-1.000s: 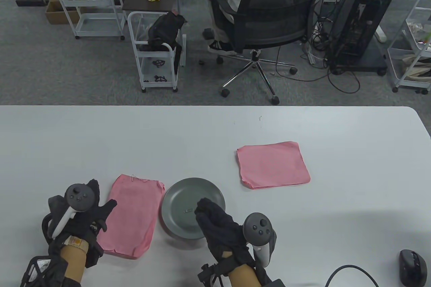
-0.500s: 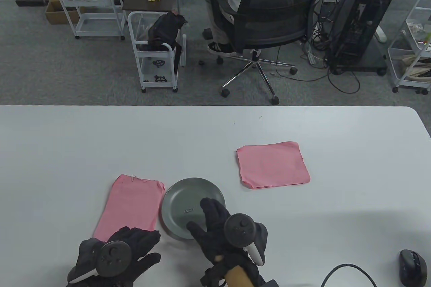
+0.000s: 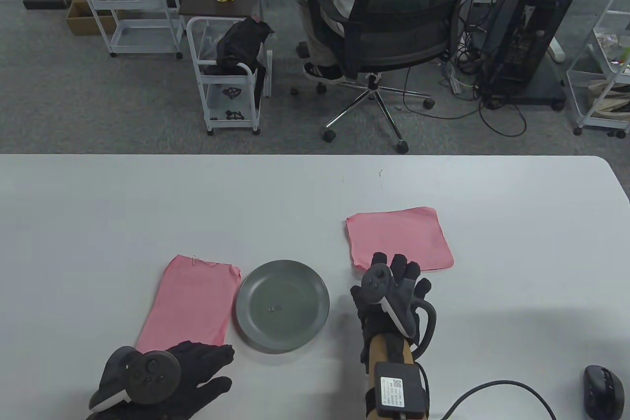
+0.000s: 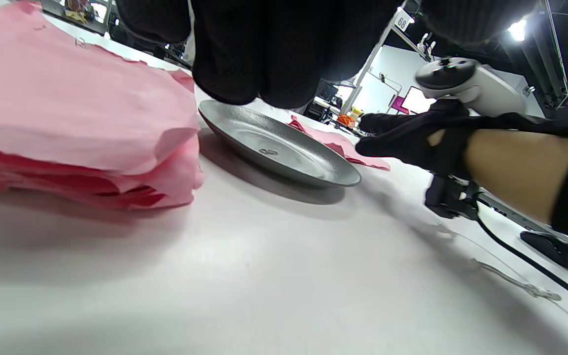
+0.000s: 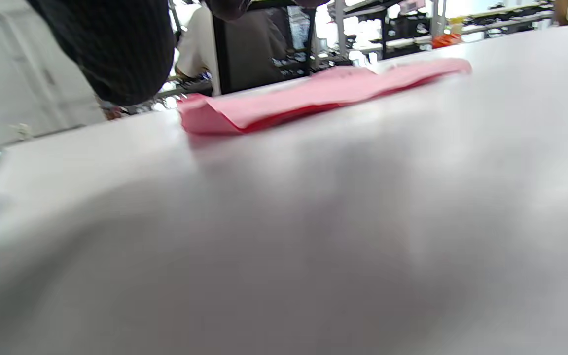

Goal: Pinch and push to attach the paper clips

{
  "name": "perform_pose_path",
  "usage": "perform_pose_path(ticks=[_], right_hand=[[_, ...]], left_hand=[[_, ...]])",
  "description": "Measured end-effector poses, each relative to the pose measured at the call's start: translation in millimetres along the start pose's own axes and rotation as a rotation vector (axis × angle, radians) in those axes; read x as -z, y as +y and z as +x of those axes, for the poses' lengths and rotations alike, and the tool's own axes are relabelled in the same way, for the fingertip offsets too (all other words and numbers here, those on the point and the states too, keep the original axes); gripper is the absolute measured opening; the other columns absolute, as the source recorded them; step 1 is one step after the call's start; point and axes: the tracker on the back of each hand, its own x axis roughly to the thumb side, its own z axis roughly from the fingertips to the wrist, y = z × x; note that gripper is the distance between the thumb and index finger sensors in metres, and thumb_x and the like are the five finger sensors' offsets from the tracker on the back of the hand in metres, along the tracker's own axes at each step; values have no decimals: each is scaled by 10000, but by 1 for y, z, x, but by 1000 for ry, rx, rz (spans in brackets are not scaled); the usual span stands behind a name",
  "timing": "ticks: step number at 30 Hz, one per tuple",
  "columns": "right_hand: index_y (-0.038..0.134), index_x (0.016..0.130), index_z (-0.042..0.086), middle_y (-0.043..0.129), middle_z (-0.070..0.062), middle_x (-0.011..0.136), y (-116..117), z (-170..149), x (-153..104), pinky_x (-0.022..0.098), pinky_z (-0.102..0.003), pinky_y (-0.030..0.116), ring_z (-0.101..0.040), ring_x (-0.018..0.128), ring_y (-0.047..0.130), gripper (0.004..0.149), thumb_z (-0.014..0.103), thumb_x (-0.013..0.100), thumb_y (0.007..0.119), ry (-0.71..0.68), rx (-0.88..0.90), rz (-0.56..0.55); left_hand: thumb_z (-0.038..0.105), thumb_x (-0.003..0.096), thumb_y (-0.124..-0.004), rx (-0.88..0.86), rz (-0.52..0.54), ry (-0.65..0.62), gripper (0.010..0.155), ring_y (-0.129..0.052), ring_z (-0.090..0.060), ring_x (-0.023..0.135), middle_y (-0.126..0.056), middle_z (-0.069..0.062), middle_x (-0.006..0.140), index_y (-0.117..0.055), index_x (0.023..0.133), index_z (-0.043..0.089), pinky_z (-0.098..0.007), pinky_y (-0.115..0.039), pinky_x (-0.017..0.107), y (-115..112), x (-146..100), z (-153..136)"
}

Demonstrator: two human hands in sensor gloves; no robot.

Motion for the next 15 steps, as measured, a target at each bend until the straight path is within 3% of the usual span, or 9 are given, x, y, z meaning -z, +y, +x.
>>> perform_pose_path(ticks=[12,15], right_hand=[[532,1022,322,199,-124,1149,14,10,35,709,-701,158,-493,1036,158,576,492,515,748,100,-6,80],[615,955,332,337,-110,1141,15,14,33,724,-707,227,-479,1054,294,454,428,533,753,89,8,69]], left_hand=[[650,440,-681,-62,-32,-26,668,-934,-298,866,-914,-18,926,-783,978,267,-548,-682,705,-3,-3,8],[647,440,-682,-39,-29,-17,665,-934,-296,868,-915,-14,927,-783,978,270,-549,-680,707,-4,-2,9]])
